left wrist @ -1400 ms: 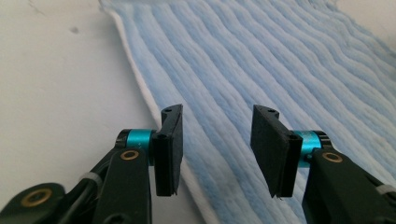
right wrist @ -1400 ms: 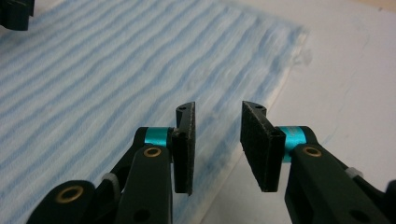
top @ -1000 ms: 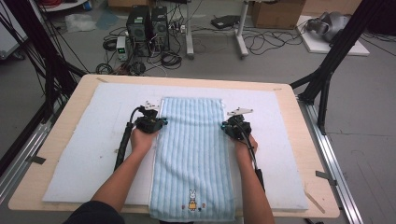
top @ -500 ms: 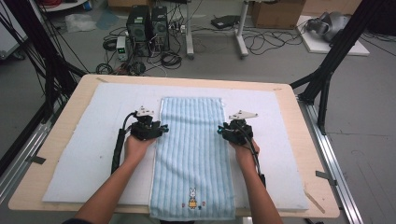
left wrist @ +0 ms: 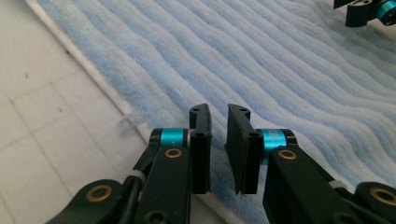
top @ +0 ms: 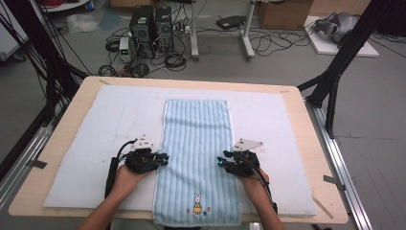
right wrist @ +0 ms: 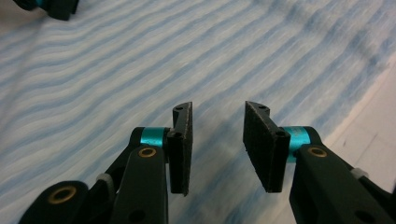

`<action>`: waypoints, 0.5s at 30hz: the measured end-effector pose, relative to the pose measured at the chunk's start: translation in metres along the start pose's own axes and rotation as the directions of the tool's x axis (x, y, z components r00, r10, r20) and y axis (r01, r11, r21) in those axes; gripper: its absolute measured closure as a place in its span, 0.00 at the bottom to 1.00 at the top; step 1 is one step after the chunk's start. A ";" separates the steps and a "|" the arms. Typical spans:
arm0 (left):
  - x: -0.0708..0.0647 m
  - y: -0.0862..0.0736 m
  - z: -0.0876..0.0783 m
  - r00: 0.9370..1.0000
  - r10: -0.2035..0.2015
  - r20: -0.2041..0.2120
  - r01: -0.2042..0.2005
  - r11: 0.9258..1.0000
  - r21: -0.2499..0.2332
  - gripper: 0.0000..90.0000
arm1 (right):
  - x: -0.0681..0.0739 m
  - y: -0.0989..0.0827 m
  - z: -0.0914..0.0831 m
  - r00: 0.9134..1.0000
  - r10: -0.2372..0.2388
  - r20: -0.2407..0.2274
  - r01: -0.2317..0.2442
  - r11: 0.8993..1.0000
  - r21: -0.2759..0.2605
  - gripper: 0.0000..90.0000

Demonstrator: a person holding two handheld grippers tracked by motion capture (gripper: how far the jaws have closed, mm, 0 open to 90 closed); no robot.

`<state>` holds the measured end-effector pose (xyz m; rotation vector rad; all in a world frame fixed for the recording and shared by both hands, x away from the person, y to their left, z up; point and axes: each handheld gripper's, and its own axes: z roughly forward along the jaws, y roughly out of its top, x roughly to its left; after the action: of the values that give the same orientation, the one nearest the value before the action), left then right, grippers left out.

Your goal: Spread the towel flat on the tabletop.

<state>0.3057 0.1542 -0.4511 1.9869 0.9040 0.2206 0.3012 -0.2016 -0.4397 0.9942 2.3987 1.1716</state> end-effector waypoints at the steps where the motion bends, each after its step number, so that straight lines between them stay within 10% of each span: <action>1: -0.001 -0.001 -0.001 1.000 0.008 -0.001 -0.008 1.000 0.016 0.88 | 0.001 -0.003 -0.002 1.000 0.003 -0.008 -0.003 1.000 0.004 0.70; 15: -0.011 -0.008 -0.010 0.997 0.071 -0.009 -0.070 0.996 0.055 1.00 | 0.008 -0.019 -0.011 0.999 -0.003 -0.046 0.005 0.998 0.060 0.87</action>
<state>0.2890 0.1558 -0.4498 2.0719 0.8554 0.2491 0.2810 -0.2103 -0.4472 0.9906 2.4838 1.1387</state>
